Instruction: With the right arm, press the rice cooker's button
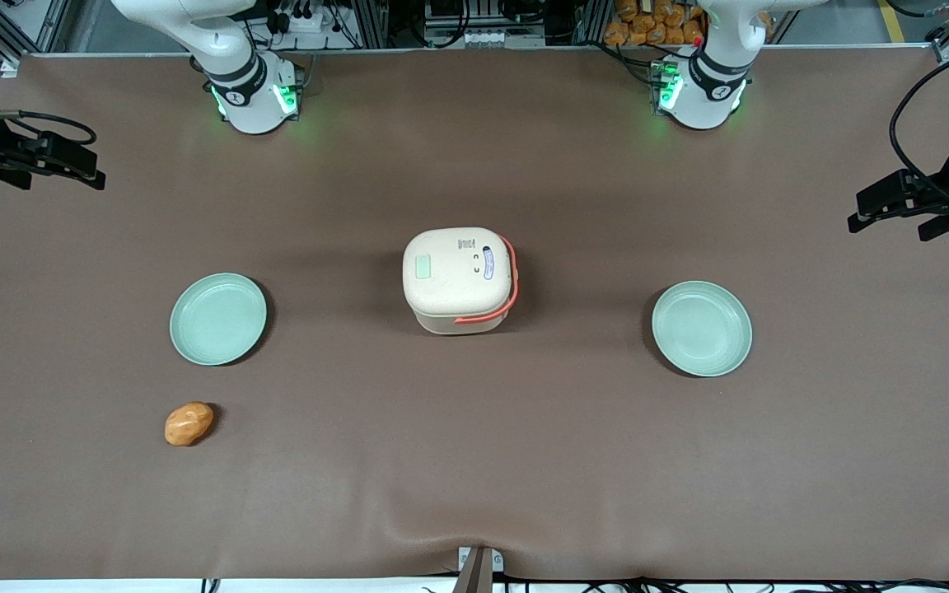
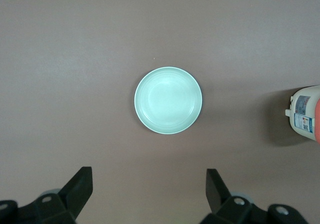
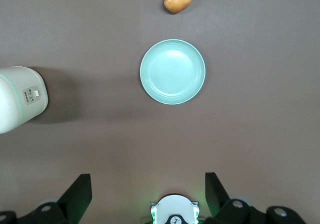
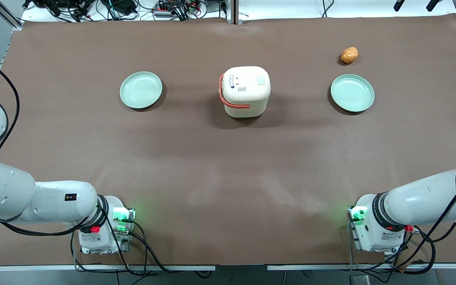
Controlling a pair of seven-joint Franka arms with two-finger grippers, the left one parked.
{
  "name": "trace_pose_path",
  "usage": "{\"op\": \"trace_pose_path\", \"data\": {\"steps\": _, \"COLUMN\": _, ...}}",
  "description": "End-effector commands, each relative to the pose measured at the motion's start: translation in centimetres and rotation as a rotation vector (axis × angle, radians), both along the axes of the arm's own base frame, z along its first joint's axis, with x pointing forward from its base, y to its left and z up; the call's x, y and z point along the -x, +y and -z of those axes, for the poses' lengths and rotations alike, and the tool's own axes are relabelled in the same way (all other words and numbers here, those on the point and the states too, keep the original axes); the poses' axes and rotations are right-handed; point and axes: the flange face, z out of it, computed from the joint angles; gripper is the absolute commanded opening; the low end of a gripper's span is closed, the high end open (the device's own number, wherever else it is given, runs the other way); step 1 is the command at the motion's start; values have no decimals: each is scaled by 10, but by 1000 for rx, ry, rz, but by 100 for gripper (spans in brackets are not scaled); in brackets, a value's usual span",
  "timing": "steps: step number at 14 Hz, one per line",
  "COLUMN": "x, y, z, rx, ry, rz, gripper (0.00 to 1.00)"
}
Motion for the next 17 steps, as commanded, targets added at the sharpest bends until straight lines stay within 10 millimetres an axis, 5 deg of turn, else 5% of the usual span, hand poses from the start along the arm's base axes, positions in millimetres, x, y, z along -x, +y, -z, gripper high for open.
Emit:
{"op": "trace_pose_path", "data": {"steps": 1, "x": 6, "y": 0, "z": -8, "rx": -22, "ry": -3, "rz": -6, "gripper": 100}}
{"op": "trace_pose_path", "data": {"steps": 17, "x": 3, "y": 12, "z": -4, "rx": -30, "ry": -4, "rz": -138, "gripper": 100}}
